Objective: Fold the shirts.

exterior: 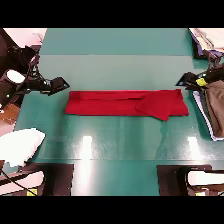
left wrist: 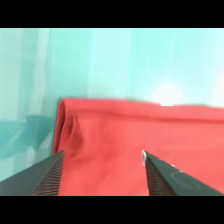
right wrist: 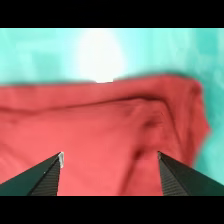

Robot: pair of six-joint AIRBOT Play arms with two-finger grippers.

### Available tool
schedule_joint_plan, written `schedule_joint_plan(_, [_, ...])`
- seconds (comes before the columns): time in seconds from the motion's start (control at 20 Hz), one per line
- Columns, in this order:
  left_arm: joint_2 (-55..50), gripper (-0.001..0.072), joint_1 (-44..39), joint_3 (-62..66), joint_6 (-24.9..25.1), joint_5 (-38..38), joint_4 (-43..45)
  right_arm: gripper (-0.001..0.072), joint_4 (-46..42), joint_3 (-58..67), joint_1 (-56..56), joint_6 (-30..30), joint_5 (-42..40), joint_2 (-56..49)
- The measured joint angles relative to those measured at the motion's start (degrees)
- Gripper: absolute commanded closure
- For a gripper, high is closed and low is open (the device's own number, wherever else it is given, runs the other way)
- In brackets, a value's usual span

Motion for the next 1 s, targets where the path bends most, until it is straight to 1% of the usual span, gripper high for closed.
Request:
schedule_joint_plan(0.1, [-0.17, 0.0126, 0.04, 1.57, -0.35, -0.04, -0.5, 0.0046, 2.49, 0.33, -0.42, -0.07, -1.49, -1.03])
schedule_joint_plan(0.15, [-0.2, 0.0261, 0.04, 2.64, -0.37, -0.9, -0.66, 0.0046, 3.19, 0.35, -0.87, -0.72, -1.66, -1.16])
schedule_joint_plan(0.2, [-0.2, 0.0507, 0.04, 3.54, -0.37, -2.19, -0.79, 0.0046, 3.8, 0.28, -1.49, -1.51, -1.51, -1.09])
schedule_joint_plan(0.25, [-0.13, 0.0677, 0.02, 4.33, -0.35, -3.74, -0.9, 0.0046, 4.22, -0.15, -2.36, -2.67, -0.74, -0.83])
schedule_joint_plan(0.5, [0.0, 0.0668, -0.87, 5.86, 0.76, -10.4, -1.7, 0.003, 5.09, -5.14, -9.7, -8.24, 4.0, 0.48])
schedule_joint_plan(0.65, [-0.02, 0.0668, -3.41, 6.1, 1.05, -12.81, -1.9, 0.0035, 6.97, -8.2, -14.6, -11.06, 5.77, -2.29])
schedule_joint_plan(0.75, [-0.02, 0.0668, -5.62, 6.21, 1.18, -13.55, -1.99, 0.0039, 9.88, -9.16, -16.81, -13.07, 6.54, -5.33])
schedule_joint_plan(0.9, [-0.15, 0.0676, -8.66, 6.21, 1.22, -13.75, -2.01, 0.0064, 14.03, -9.73, -18.1, -15.65, 7.65, -9.16])
schedule_joint_plan(1.0, [-0.26, 0.0676, -10.36, 6.21, 1.18, -13.27, -2.14, 0.0143, 15.85, -9.84, -17.57, -16.92, 8.46, -10.99])
